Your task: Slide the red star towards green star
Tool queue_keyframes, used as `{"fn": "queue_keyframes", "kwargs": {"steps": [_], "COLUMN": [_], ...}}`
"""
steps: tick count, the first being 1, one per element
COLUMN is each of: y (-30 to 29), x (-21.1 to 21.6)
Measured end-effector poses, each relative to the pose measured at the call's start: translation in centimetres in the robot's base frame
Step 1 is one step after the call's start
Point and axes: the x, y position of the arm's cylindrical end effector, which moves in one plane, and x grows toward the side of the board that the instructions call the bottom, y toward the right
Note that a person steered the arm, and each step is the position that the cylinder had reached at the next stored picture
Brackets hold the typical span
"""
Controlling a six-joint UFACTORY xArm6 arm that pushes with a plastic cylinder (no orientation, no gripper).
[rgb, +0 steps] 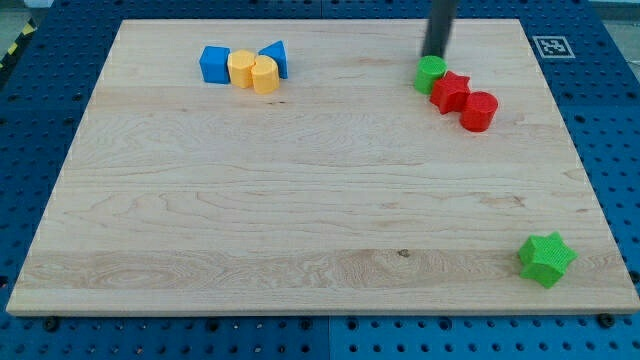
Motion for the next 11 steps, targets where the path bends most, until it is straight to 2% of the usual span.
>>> {"fn": "queue_keyframes", "kwargs": {"steps": [1,4,9,10,11], "y": [3.2,-1.7,-0.9,-1.7,-1.8], "x": [2.0,5.2,21.9,23.3,19.9]}}
